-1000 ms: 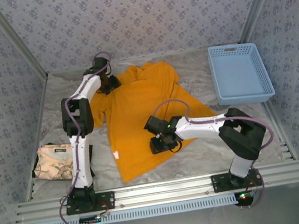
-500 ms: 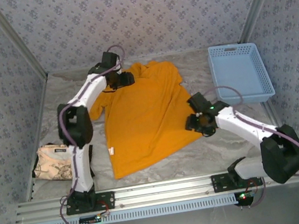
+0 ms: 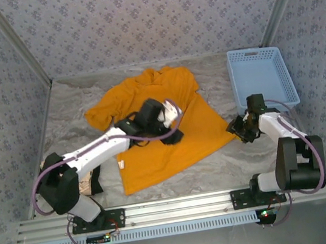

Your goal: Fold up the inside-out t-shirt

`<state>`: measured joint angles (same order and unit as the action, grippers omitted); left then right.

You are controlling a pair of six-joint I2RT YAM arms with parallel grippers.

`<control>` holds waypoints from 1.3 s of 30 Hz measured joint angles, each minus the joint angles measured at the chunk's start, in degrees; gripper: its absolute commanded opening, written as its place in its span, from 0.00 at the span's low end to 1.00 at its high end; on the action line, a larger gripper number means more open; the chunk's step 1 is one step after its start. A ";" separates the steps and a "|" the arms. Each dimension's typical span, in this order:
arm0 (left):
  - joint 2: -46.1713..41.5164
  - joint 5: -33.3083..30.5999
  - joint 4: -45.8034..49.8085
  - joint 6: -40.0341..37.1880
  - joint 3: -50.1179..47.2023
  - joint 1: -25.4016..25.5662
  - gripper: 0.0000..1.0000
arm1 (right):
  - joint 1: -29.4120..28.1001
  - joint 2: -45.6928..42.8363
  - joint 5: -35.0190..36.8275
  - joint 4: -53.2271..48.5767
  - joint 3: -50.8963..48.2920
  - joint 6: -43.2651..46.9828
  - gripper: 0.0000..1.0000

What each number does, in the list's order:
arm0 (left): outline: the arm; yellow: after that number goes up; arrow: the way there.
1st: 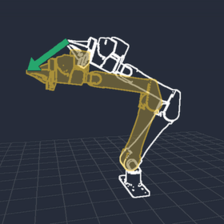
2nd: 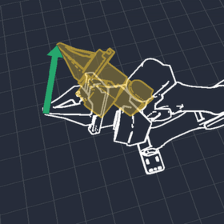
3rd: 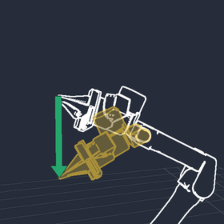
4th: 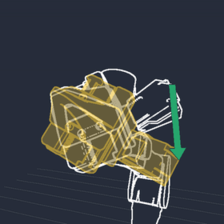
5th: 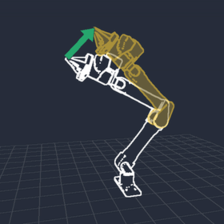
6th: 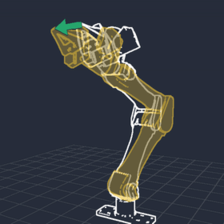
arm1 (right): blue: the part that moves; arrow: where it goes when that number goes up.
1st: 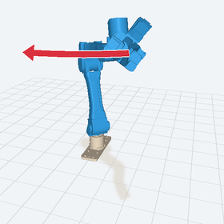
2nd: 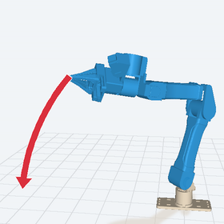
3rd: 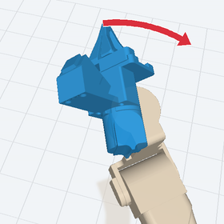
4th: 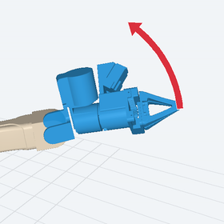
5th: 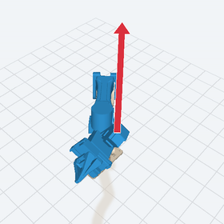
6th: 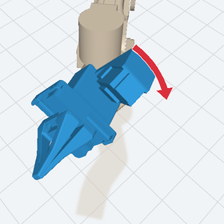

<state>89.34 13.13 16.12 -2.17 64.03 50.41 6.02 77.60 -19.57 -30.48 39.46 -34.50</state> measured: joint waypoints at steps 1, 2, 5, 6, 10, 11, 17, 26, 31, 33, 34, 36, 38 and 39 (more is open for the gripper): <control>0.35 0.61 -0.66 -0.37 -0.92 0.85 0.66 | 0.02 0.44 -0.37 0.66 -0.33 0.09 0.39; 0.87 1.27 -1.57 -0.68 -1.79 1.44 0.66 | 0.15 0.90 -0.66 1.31 -0.50 0.11 0.37; 2.67 1.88 -4.09 -1.53 -2.58 2.01 0.66 | 0.44 2.03 -0.83 3.48 -0.59 0.09 0.33; 3.17 1.84 -4.96 -1.99 -2.58 2.25 0.66 | 0.50 2.32 -0.79 4.26 -0.68 0.09 0.33; 5.42 1.20 -7.82 -4.11 -2.58 5.18 0.66 | 0.50 3.23 0.39 5.70 -0.94 0.57 0.42; 6.12 1.20 -8.24 -4.48 -2.58 5.88 0.66 | 0.50 3.43 0.68 5.79 -0.98 0.72 0.42; 10.36 1.18 -9.18 -5.38 -1.92 7.91 0.67 | 0.50 3.50 1.31 5.90 -1.07 0.94 0.43; 13.49 0.68 -9.64 -6.27 0.20 8.15 0.67 | 0.50 0.90 3.08 4.55 -1.09 1.18 0.49; 14.29 0.57 -9.53 -6.38 0.68 8.22 0.67 | 0.50 0.81 3.30 4.39 -1.09 1.16 0.50; 14.29 0.55 -9.55 -6.38 0.81 8.22 0.67 | 0.50 0.81 3.91 3.91 -1.09 1.14 0.51; 14.29 0.55 -9.60 -6.40 0.81 8.22 0.67 | 0.50 0.81 4.22 3.69 -1.11 1.14 0.51; 14.29 0.37 -9.60 -6.38 0.81 8.22 0.67 | 0.50 0.81 4.83 3.67 -1.53 1.14 0.52; 14.29 0.35 -9.68 -6.38 0.81 8.22 0.67 | 0.50 0.81 4.85 3.50 -2.03 1.14 0.51; 14.34 0.35 -9.70 -6.38 0.81 8.22 0.67 | 0.50 0.81 4.85 3.37 -2.29 1.11 0.51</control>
<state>103.68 13.47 6.42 -8.56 64.84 58.63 6.52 78.41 -14.72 -27.11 37.17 -33.39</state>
